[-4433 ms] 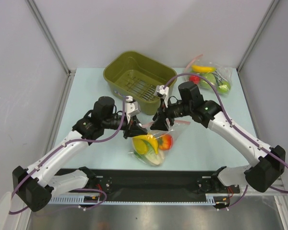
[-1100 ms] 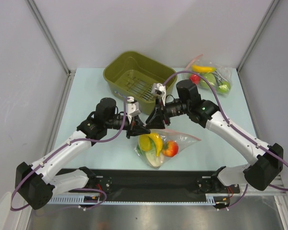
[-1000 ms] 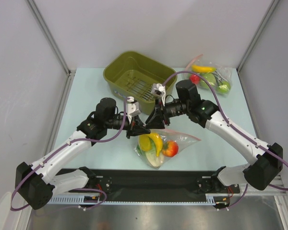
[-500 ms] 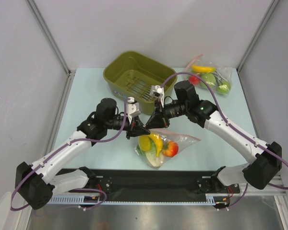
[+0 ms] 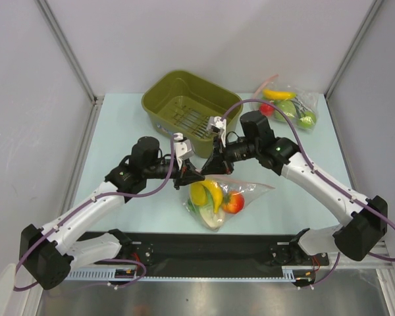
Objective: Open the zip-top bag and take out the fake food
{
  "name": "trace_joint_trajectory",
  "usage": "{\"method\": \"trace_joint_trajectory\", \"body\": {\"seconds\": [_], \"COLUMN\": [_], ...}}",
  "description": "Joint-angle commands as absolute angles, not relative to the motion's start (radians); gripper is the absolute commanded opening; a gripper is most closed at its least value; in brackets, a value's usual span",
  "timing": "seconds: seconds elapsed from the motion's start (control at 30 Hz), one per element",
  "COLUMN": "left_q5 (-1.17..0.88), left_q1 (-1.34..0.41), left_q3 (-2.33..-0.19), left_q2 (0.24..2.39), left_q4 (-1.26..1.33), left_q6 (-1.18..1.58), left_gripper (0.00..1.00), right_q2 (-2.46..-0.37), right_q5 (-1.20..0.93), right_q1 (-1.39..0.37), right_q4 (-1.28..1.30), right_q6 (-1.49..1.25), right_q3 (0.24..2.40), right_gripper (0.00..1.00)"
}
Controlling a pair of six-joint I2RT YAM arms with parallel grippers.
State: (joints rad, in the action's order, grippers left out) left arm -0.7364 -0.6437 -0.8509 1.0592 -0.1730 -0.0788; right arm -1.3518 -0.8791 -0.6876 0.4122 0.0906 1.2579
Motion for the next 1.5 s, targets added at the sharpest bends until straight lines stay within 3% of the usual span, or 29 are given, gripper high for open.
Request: {"method": "trace_joint_trajectory", "body": {"seconds": [0.0, 0.7, 1.47], "left_q5": [-0.632, -0.214, -0.012], "left_q1": [-0.640, -0.597, -0.495], "left_q3": [-0.856, -0.851, -0.825], "left_q2": [1.032, 1.009, 0.979], "left_q4": [-0.147, -0.160, -0.150], "left_q6": [-0.081, -0.012, 0.092], "left_gripper": [0.00, 0.00, 0.00], "right_q2": [-1.299, -1.178, -1.057], "right_q5": [-0.877, -0.804, -0.589], "right_q1": [-0.669, -0.543, -0.442], "right_q4": [0.468, 0.586, 0.741], "right_q6": [0.109, 0.141, 0.184], "right_q3": [1.259, 1.229, 1.238], "right_gripper": [0.00, 0.00, 0.00]}}
